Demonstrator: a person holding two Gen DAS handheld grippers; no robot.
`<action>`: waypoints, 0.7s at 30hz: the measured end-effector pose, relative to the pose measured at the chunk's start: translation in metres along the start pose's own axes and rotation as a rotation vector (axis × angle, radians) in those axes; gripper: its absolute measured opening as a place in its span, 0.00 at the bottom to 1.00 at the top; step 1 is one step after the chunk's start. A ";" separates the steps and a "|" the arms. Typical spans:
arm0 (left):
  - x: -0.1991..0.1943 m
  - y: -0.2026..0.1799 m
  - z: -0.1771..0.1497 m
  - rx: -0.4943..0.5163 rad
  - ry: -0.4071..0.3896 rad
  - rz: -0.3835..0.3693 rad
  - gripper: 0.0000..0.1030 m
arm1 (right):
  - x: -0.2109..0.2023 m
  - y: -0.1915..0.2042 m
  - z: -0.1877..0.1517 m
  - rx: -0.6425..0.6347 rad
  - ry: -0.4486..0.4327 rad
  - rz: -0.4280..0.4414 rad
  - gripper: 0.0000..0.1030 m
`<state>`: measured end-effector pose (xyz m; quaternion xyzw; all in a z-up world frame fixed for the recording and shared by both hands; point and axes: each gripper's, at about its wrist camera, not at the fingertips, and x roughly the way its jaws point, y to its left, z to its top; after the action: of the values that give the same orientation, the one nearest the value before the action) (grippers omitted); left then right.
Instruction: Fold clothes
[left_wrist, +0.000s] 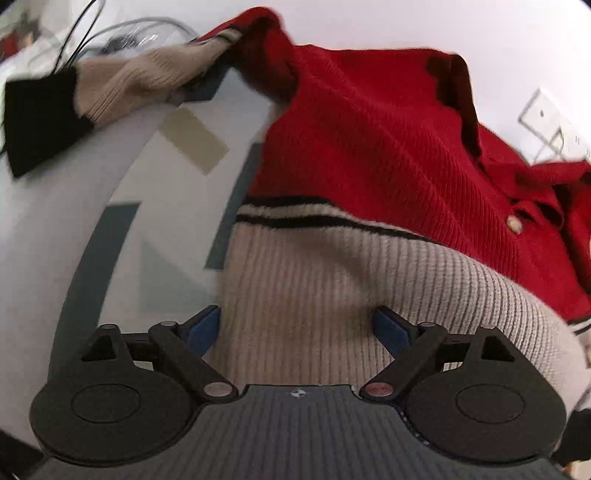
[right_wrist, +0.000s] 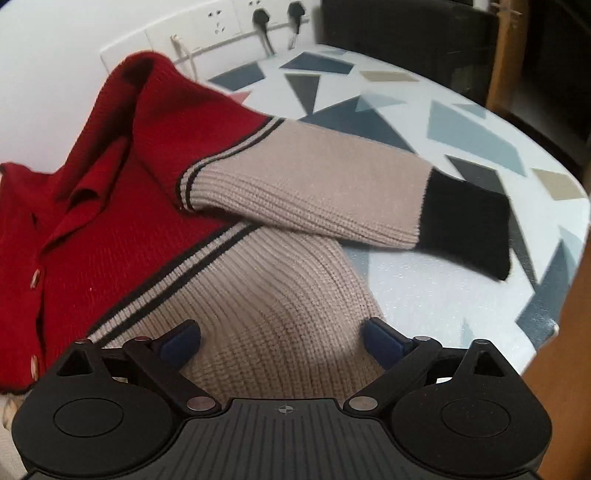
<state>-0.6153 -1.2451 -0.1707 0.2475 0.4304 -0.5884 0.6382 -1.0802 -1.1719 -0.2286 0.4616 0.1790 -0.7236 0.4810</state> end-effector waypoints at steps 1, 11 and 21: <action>0.004 -0.004 0.004 0.012 0.002 0.003 0.91 | 0.002 0.003 0.001 -0.032 -0.007 0.008 0.95; 0.024 -0.028 0.026 0.068 0.032 0.010 0.92 | 0.039 0.054 0.034 -0.224 -0.014 0.021 0.99; -0.019 -0.040 -0.028 0.100 0.052 0.000 0.27 | 0.016 0.042 0.025 -0.308 -0.076 0.085 0.17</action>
<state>-0.6596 -1.2187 -0.1611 0.2944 0.4169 -0.6027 0.6134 -1.0577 -1.2176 -0.2211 0.3616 0.2498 -0.6835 0.5828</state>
